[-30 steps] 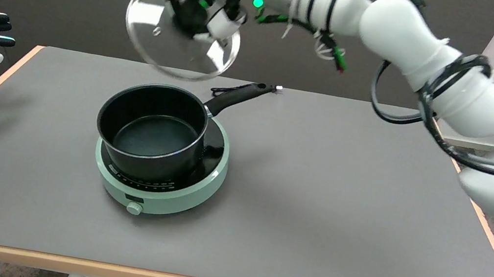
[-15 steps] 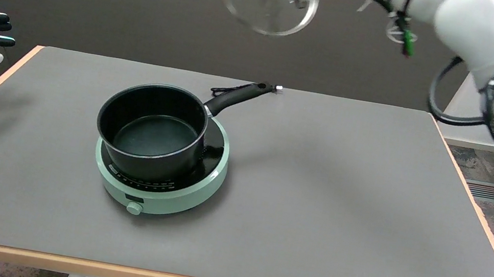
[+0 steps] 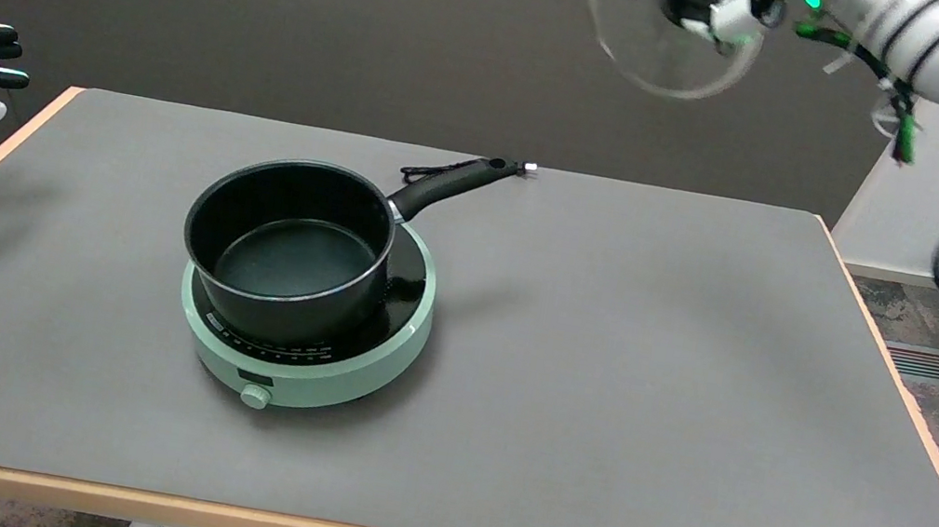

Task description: Place the pot lid onto the table.

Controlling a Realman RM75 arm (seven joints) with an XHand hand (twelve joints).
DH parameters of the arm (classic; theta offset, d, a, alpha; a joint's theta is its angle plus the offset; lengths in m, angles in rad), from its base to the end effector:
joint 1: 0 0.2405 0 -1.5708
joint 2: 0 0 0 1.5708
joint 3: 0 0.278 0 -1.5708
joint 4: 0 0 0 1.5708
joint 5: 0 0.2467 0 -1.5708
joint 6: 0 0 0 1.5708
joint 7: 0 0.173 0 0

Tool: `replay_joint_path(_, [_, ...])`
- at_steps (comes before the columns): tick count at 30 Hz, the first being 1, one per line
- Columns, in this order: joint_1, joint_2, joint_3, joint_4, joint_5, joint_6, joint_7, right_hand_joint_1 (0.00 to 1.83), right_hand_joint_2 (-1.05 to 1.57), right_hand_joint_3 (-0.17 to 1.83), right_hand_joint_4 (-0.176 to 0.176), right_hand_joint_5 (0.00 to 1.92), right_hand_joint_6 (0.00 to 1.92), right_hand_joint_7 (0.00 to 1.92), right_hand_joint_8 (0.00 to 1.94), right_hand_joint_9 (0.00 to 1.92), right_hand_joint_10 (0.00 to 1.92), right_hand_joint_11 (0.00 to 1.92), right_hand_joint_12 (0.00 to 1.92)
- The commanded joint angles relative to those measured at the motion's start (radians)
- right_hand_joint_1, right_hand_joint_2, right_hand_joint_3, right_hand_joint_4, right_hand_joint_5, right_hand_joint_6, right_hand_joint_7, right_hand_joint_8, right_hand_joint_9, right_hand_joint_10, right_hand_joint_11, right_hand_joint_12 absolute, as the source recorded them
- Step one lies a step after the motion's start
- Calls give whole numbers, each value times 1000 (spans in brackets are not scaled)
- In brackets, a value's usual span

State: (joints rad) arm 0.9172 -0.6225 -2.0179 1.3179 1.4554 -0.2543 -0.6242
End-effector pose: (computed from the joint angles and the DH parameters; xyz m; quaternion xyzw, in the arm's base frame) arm 0.0297 -0.5233 0.4310 0.7431 0.1446 -0.0099 0.6533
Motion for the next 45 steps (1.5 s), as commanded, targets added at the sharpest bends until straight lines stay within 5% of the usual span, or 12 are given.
replay_joint_path(1, [-325, 219, 121, -36, -10, 22, 5, 1363, 843, 622, 176, 703, 1226, 908, 1299, 866, 1434, 695, 1629])
replay_joint_path(9, [-328, 212, -10, -162, 99, 25, 5, 1364, 840, 624, 176, 706, 1228, 911, 1295, 866, 1445, 705, 1597])
replay_joint_path(20, [-331, 145, -26, -296, 107, 36, 6, 1364, 837, 628, 176, 705, 1233, 913, 1293, 865, 1456, 708, 1584])
replay_joint_path(37, [-331, 43, -52, -251, 188, 11, -2, 1364, 836, 630, 176, 705, 1234, 914, 1294, 862, 1484, 709, 1576])
replay_joint_path(45, [-217, 14, -194, -206, 188, 1, 2, 1364, 837, 629, 176, 706, 1230, 912, 1295, 860, 1484, 707, 1583])
